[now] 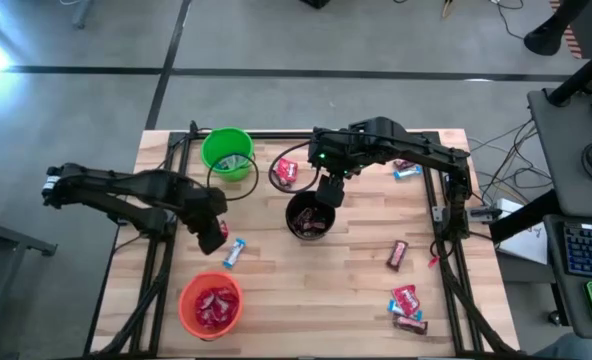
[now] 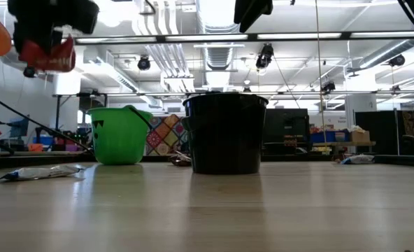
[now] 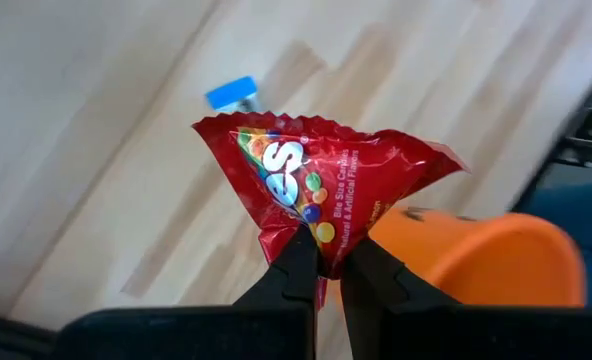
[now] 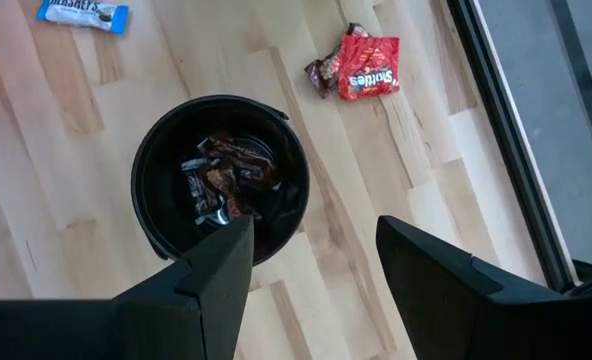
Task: Sort candy
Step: Put the left red candy pack into the orange bucket
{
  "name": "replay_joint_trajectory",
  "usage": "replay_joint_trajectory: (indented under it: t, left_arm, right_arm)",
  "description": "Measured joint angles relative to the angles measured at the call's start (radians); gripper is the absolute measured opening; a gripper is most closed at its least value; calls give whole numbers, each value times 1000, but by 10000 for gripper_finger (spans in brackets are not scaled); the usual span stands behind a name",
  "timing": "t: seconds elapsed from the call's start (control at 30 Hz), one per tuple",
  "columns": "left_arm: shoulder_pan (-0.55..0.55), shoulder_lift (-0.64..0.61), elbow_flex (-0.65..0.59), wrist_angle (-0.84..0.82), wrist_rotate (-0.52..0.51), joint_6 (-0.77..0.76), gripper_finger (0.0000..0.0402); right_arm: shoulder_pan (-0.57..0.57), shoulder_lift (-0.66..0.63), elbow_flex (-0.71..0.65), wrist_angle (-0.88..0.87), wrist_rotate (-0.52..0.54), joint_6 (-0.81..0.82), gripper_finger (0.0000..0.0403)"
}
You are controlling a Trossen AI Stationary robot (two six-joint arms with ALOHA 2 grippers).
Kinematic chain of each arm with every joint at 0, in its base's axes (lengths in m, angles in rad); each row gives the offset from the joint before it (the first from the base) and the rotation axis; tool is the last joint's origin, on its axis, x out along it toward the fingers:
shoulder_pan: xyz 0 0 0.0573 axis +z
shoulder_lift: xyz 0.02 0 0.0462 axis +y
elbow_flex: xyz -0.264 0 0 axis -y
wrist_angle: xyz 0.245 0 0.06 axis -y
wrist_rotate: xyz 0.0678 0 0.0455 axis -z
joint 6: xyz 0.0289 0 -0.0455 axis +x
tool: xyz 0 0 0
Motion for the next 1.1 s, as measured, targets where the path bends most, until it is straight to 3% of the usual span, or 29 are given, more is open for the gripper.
replay_joint_trajectory:
  t: [0.37, 0.67, 0.8, 1.1]
  left_arm:
    - [-98, -4, 48, -2, 34, -26, 0]
    - [-201, -6, 48, 5, 146, -46, 0]
    - [-283, -4, 48, 79, 187, -96, 0]
    - [-447, 40, 48, 253, 173, -246, 0]
  right_arm:
    - [0, 0, 0, 1, 0, 24, 208]
    - [0, 0, 0, 3, 0, 24, 208]
    - [0, 0, 0, 3, 0, 24, 208]
    - [0, 0, 0, 4, 1, 41, 208]
